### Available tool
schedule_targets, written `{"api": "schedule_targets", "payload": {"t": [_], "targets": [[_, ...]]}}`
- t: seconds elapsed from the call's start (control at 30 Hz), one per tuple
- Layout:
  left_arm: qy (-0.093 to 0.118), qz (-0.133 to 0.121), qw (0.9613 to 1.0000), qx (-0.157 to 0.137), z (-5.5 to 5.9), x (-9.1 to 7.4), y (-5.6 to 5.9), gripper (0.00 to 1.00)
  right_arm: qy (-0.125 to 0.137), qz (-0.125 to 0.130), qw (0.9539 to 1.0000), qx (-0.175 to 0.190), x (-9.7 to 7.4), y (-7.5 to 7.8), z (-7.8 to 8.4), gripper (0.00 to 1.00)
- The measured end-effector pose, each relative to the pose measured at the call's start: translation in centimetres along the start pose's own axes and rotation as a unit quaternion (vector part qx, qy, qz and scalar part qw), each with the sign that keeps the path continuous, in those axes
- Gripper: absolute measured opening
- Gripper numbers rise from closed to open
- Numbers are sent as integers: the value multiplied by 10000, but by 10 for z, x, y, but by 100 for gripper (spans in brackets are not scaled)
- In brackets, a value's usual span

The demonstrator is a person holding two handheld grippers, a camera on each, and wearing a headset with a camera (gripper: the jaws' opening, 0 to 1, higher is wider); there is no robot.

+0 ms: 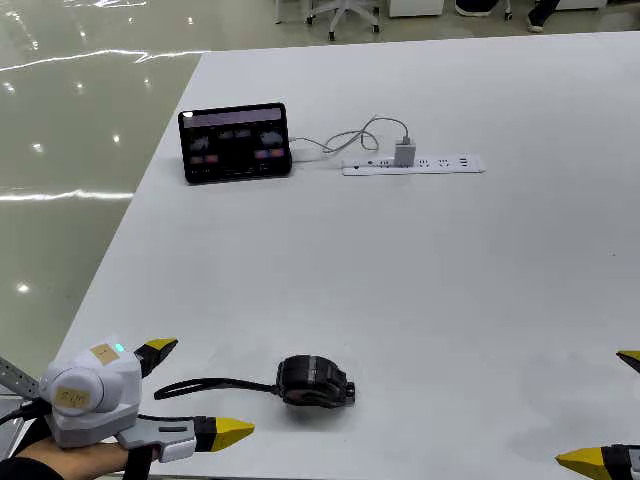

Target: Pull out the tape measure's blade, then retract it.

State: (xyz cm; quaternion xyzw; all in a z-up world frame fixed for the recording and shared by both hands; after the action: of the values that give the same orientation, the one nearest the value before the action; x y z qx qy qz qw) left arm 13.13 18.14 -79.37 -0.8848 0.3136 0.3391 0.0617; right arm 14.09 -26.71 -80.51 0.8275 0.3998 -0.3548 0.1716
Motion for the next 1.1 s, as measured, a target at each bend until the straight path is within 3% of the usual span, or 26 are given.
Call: {"api": "schedule_targets", "payload": {"t": [0.13,0.43,0.73,0.8,0.83,0.93,1.1], "targets": [[82,-63,9999,44,-7,0,-2,100,3,-3,10000,9,0,1,2,99],[-16,-133,9997,209,-7,-1,-8,100,-34,-1,10000,-16,-2,2,5,100],[-337,10,9987,392,1,2,-9,100,57,21,9999,-102,-1,2,0,100],[-373,-16,9982,469,0,2,-10,100,284,-161,9993,-169,0,-3,-6,100],[-373,35,9980,508,-1,3,-9,100,343,-125,9990,-258,0,-3,-6,100],[-380,27,9969,687,-4,4,-10,100,223,-289,9991,-203,3,-8,-3,100],[-482,275,9927,1068,-13,15,-6,99,224,-411,9982,-387,13,-12,-12,100]]}}
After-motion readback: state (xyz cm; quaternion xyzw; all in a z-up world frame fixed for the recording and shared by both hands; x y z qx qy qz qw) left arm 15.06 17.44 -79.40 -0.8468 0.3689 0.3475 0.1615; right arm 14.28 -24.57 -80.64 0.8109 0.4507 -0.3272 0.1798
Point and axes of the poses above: the centre of the closed fingertips' face, and the gripper's own axes: x roughly forward along the fingers, y roughly to its right, z roughly out of its underside, the point moved 3 cm from there along -x, roughly backward along the fingers, and after that the axes turned 4 degrees about -y, right-handed, at the moved point
